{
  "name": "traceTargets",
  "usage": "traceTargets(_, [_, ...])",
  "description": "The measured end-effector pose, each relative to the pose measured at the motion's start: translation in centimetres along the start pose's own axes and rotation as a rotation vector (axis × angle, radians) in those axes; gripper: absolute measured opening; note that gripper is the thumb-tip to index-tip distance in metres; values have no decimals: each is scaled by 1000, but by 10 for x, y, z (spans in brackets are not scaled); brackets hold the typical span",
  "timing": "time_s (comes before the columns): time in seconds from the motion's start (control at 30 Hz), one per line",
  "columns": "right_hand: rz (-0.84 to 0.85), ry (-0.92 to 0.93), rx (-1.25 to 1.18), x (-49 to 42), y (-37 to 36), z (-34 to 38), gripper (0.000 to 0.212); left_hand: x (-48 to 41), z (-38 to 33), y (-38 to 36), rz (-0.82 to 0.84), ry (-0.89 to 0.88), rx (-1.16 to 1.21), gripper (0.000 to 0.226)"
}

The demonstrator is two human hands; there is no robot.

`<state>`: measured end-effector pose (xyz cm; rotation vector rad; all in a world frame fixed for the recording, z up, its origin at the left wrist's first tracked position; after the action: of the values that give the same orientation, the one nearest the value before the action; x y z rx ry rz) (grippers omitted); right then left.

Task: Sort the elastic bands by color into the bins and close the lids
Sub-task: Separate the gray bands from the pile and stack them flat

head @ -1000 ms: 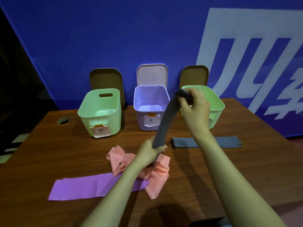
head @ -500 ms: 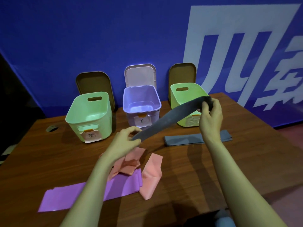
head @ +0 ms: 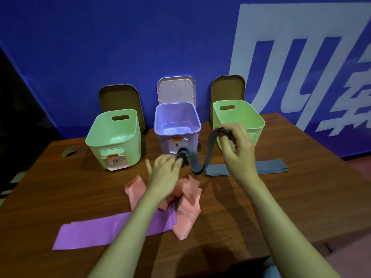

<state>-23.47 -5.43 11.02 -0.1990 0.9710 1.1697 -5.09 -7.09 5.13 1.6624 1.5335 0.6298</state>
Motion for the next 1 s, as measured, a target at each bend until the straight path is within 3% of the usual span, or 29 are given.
traceTargets(0.2, [-59, -49, -51, 14, 5, 9, 25, 17, -7, 31, -212, -53, 572, 38])
traceTargets(0.33, [-125, -205, -189, 36, 9, 11, 19, 39, -9, 38, -87, -129, 638, 43])
traceTargets(0.43, [-237, -300, -333, 48, 21, 7, 21, 50, -3, 35, 18, -165, 759, 27])
traceTargets(0.6, [-325, -424, -296, 68, 46, -26, 28, 46, 4, 30, -27, -144, 965, 11])
traceTargets(0.8, [-420, -602, -121, 87, 83, -86, 10, 1, -7, -28, -30, 15, 928, 12])
traceTargets(1.0, [-420, -703, 85, 69, 123, -155, 12, -60, -27, -91, -5, 191, 856, 9])
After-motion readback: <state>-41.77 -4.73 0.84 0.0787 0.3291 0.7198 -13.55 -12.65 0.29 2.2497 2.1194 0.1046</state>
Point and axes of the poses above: each hand's wrist, its own x-axis away from the middle knuckle, its own y-axis out of the back of the hand, z = x × y, the point moved 2 cm from there along -x, towards the middle knuckle, and after that the axes turned 6 degrees about z, right-handed, at the moved point
